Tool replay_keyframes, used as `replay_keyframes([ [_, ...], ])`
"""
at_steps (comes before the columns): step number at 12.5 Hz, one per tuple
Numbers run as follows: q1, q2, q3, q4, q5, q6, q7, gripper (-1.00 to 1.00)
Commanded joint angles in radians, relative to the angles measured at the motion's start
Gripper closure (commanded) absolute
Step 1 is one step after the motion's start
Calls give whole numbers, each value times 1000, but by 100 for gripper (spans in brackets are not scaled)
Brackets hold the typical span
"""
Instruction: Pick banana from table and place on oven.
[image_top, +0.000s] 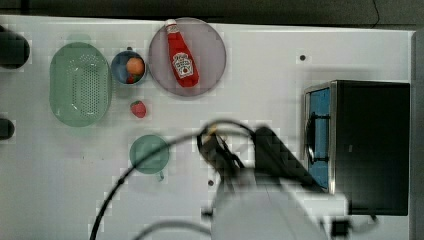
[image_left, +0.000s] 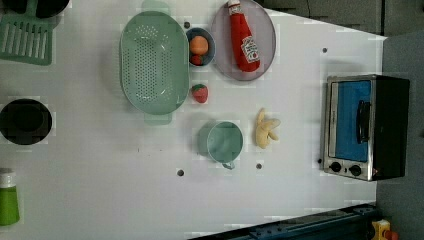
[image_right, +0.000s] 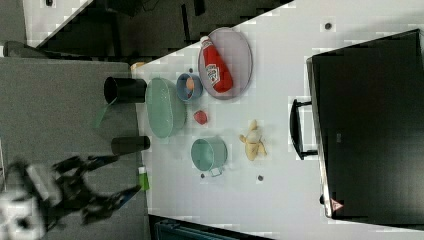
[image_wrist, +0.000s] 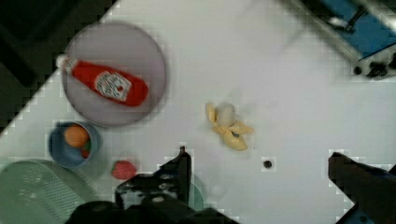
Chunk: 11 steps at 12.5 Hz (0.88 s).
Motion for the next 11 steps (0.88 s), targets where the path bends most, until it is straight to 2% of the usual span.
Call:
replay_keyframes([
  [1,-2,160,38,-139,-4,134,-18,-100],
  [6,-2,370,54,-242,-3,439,-18,-100],
  [11,0,576,61,-311,-3,669,-18,-100],
])
